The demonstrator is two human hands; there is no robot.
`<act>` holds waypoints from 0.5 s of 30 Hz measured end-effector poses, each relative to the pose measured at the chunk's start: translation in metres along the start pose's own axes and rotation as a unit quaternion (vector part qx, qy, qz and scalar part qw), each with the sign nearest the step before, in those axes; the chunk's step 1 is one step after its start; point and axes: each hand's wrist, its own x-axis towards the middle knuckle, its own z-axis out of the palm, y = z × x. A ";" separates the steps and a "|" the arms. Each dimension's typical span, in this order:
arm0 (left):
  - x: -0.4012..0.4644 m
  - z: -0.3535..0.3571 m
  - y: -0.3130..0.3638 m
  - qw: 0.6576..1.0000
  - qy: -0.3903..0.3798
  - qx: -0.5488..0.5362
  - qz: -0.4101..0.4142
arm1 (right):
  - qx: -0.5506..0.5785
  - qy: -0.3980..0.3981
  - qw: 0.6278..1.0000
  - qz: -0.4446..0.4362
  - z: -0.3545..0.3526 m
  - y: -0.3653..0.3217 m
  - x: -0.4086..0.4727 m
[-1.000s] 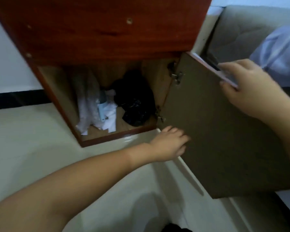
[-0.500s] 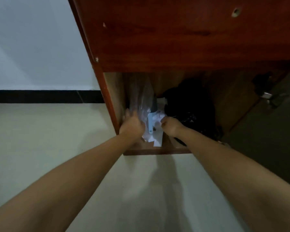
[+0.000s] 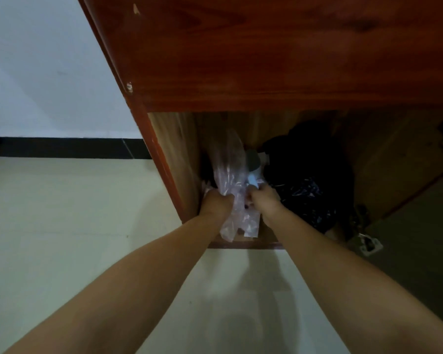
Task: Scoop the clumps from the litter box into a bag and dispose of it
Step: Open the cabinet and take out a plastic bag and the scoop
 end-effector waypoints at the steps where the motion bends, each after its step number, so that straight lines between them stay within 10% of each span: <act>1: -0.007 -0.003 -0.001 1.000 -0.005 -0.004 0.010 | 0.014 0.000 1.000 -0.014 -0.009 0.000 -0.007; 15: -0.148 -0.079 -0.046 0.963 -0.159 -0.214 -0.032 | -0.040 -0.048 0.998 -0.020 -0.058 0.020 -0.186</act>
